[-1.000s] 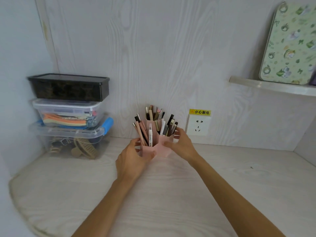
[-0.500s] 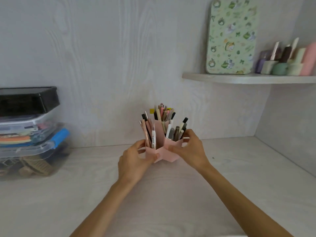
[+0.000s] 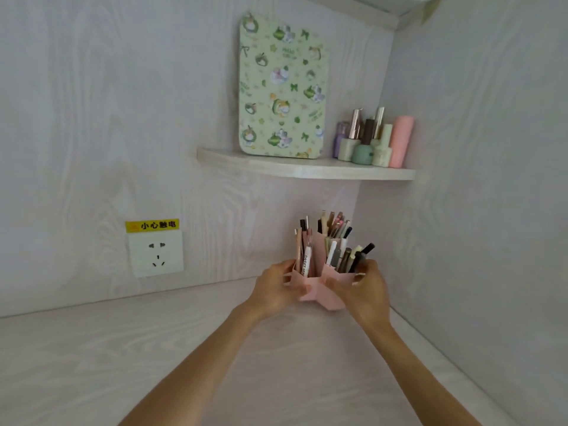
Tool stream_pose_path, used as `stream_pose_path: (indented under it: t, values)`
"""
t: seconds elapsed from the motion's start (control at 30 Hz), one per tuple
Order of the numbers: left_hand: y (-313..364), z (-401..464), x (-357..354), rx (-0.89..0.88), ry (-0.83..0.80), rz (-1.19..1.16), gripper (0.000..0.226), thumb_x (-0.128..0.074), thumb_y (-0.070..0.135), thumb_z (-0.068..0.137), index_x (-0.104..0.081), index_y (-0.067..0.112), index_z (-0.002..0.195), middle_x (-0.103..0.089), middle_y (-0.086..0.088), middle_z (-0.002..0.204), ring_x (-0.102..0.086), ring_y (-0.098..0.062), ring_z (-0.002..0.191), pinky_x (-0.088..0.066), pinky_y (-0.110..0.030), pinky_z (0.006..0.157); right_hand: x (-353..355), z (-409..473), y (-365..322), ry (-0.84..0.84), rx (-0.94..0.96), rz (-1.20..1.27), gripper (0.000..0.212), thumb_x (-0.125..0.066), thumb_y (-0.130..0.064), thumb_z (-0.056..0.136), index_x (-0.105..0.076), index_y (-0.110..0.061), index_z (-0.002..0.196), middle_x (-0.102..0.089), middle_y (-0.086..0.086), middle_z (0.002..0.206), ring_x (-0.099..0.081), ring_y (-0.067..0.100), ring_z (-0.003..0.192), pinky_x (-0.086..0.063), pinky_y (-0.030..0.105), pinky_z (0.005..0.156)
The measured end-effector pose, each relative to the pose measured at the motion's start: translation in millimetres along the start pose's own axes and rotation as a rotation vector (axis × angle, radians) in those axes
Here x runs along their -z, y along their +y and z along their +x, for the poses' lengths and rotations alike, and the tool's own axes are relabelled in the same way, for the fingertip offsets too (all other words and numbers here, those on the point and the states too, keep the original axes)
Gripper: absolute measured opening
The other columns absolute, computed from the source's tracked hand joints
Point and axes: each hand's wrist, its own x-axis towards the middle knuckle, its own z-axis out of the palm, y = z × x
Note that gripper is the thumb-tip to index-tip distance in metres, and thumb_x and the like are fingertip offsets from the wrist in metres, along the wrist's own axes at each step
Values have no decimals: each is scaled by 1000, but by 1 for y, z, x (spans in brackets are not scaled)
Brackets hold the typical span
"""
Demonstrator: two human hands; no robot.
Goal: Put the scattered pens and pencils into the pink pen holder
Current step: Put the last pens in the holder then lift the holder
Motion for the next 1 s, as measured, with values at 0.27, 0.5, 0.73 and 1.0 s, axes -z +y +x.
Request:
stream_pose_path:
  t: [0.27, 0.5, 0.73, 1.0]
  values:
    - [-15, 36, -30, 49, -51, -62, 45, -75, 15, 76, -62, 20, 119, -68, 2, 111, -64, -18, 103, -49, -41, 96, 0, 25, 27, 1, -41, -66, 54, -78, -38, 61, -51, -21, 104, -61, -1, 104, -60, 20, 92, -50, 33, 72]
    - [-15, 47, -36, 66, -13, -15, 47, -74, 19, 77, -60, 19, 122, -68, 1, 111, -62, -17, 104, -49, -38, 96, 15, 16, 28, 62, 228, -157, 53, -73, -22, 76, -43, -17, 120, -50, -3, 109, -56, 16, 93, -48, 29, 71]
    - [-1, 45, -51, 121, 263, 222, 46, -75, 37, 74, -63, 24, 116, -68, 5, 110, -64, -15, 98, -51, -32, 82, 11, 31, 32, -6, 393, -434, 34, -67, -19, 81, -50, -14, 110, -52, 4, 115, -59, 24, 89, -42, 29, 62]
    - [15, 62, -61, 210, 273, 293, 45, -78, 37, 71, -63, 16, 108, -67, -1, 108, -63, -21, 98, -48, -29, 77, 14, 56, 29, -41, 347, -587, 28, -60, -13, 87, -51, -4, 111, -56, 13, 116, -59, 32, 95, -37, 30, 66]
